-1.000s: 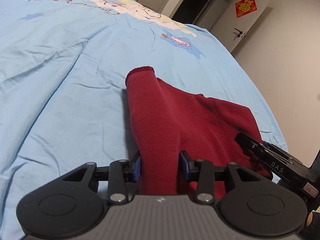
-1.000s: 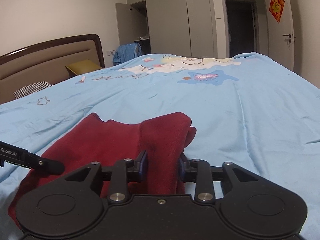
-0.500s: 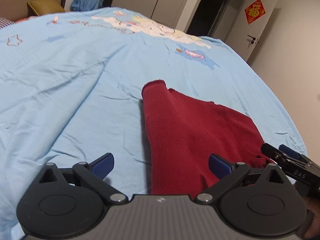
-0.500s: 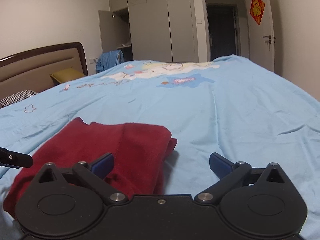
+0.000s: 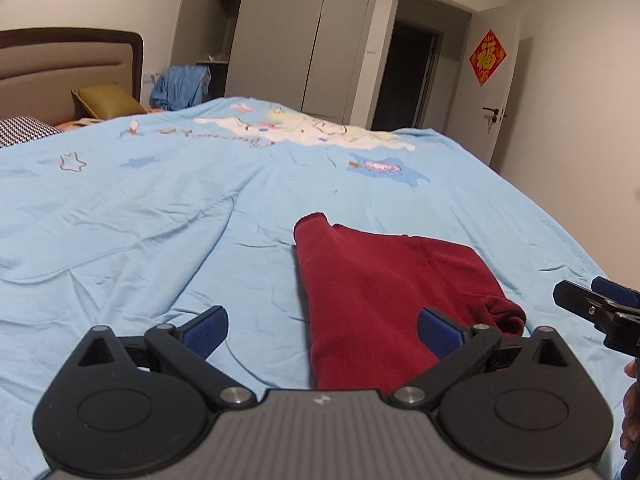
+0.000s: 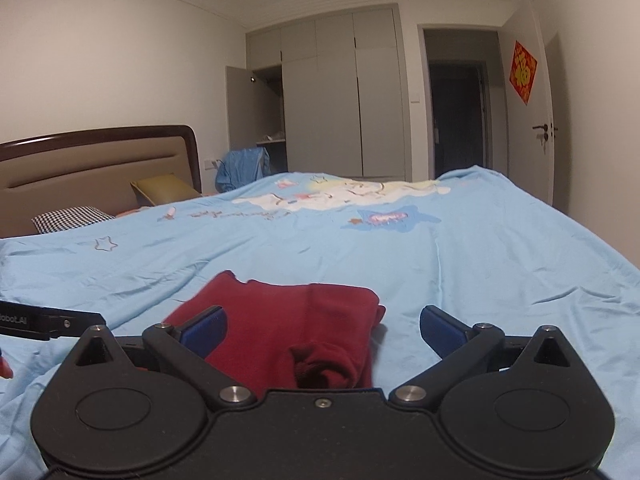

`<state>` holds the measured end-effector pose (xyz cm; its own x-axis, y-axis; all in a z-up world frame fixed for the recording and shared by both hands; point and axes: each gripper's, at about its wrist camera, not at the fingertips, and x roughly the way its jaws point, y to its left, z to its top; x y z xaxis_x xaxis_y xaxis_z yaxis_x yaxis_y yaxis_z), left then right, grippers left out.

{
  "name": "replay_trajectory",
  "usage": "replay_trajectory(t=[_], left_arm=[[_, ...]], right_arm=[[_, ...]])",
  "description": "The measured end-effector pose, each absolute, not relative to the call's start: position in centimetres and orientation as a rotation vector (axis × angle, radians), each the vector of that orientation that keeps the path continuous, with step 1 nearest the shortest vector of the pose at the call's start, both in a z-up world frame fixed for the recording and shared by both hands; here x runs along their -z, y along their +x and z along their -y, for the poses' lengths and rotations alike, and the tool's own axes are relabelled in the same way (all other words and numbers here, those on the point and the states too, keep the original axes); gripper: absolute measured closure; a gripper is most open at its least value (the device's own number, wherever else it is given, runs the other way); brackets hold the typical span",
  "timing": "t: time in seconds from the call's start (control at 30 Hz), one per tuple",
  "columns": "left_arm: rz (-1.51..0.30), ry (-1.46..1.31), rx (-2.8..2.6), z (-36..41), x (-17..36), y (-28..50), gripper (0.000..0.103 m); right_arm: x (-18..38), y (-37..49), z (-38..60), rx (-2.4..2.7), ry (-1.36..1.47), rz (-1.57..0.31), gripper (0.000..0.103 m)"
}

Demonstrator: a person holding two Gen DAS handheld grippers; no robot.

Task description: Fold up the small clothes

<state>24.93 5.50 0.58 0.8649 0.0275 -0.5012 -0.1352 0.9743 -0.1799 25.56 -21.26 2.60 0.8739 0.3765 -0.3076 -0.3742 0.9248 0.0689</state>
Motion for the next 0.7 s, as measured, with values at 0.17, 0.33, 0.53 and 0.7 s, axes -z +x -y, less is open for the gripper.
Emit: replay_trajectory(t=[0.17, 0.33, 0.53, 0.7], left_arm=[[-0.479, -0.187, -0.096, -4.9, -0.8, 21.5, 0.0], [-0.463, -0.154, -0.09, -4.1, -0.4, 18.7, 0.0], [-0.46, -0.137, -0.07, -3.7, 0.5, 15.9, 0.0], [-0.459, -0.111, -0.075, -3.5, 1.4, 14.2, 0.0]], right_arm=[[-3.1, 21.4, 21.5, -0.397, -0.01, -0.288, 0.001], [-3.0, 17.8, 22.1, -0.377, -0.007, -0.275, 0.001], [-2.3, 14.0, 22.9, -0.328, 0.008, -0.274, 0.001], [-1.6, 12.0, 23.1, -0.296, -0.02, -0.263, 0.001]])
